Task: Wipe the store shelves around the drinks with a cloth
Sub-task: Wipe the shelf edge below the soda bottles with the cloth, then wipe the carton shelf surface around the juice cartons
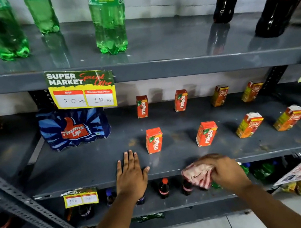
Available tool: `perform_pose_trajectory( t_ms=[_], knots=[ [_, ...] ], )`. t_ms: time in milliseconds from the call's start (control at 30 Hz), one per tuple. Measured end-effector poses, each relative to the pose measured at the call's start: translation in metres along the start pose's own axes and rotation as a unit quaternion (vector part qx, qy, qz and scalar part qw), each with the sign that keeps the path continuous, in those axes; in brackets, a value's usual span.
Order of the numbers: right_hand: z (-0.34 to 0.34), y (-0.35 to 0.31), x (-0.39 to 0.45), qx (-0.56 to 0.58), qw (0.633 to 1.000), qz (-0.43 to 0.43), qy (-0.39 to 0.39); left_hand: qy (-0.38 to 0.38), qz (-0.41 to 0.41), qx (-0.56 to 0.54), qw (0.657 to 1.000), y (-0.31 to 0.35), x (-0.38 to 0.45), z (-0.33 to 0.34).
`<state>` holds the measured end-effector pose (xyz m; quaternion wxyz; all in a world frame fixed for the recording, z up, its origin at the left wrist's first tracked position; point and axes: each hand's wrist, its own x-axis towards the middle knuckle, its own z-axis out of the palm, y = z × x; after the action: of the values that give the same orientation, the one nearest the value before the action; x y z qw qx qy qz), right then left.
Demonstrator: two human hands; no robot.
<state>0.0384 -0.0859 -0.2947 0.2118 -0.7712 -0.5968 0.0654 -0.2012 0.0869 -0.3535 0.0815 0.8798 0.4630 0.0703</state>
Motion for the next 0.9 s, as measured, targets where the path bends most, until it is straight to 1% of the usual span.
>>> perform_pose_trajectory(
  t_ms=[67,100,200,233,300,333,367,467,500,567,600,633,733,767,833,900],
  knots=[
    [-0.012,0.007,0.010,-0.031,0.999,0.005,0.019,0.005,-0.008,-0.022,1.000,0.014,0.000,0.001],
    [-0.013,0.011,0.014,-0.055,0.998,-0.004,0.015,0.001,-0.014,-0.027,1.000,0.022,0.000,0.003],
    [0.001,0.030,0.013,-0.105,0.992,-0.013,-0.065,0.011,-0.031,-0.020,0.999,0.030,0.002,0.012],
    [0.007,0.040,0.009,-0.107,0.991,-0.021,-0.073,0.010,-0.035,-0.018,0.999,0.030,0.002,0.013],
    [0.009,0.058,0.001,-0.097,0.992,-0.049,-0.057,-0.003,-0.036,-0.006,0.999,0.028,0.003,0.014],
    [0.004,0.063,-0.002,-0.075,0.994,-0.054,-0.054,-0.013,-0.041,0.001,0.999,0.028,0.001,0.013],
    [-0.006,0.067,-0.005,-0.049,0.996,-0.056,-0.055,-0.007,-0.051,0.003,0.999,0.031,-0.001,0.012],
    [-0.041,0.084,-0.007,-0.025,0.998,-0.036,-0.036,0.064,-0.096,-0.032,0.993,0.058,-0.018,0.009],
    [-0.052,0.088,-0.006,-0.030,0.999,-0.025,-0.013,0.085,-0.095,-0.044,0.991,0.071,-0.024,0.011],
    [-0.067,0.101,0.002,-0.040,0.998,-0.018,0.040,0.099,-0.073,-0.063,0.990,0.107,-0.028,0.014],
    [-0.068,0.108,0.006,-0.043,0.998,-0.021,0.041,0.096,-0.055,-0.069,0.991,0.124,-0.024,0.014],
    [-0.066,0.114,0.010,-0.046,0.998,-0.029,0.022,0.093,-0.036,-0.073,0.992,0.140,-0.017,0.014],
    [-0.041,0.130,0.016,-0.082,0.991,-0.073,-0.073,0.060,0.000,-0.064,0.996,0.173,0.012,0.022],
    [-0.032,0.135,0.014,-0.088,0.989,-0.078,-0.088,0.046,-0.003,-0.060,0.997,0.178,0.020,0.027],
    [-0.020,0.142,0.006,-0.095,0.990,-0.086,-0.064,0.032,-0.019,-0.042,0.998,0.180,0.025,0.037],
    [-0.027,0.148,-0.004,-0.086,0.990,-0.109,-0.039,0.032,-0.025,-0.026,0.999,0.181,0.022,0.046]
  ],
)
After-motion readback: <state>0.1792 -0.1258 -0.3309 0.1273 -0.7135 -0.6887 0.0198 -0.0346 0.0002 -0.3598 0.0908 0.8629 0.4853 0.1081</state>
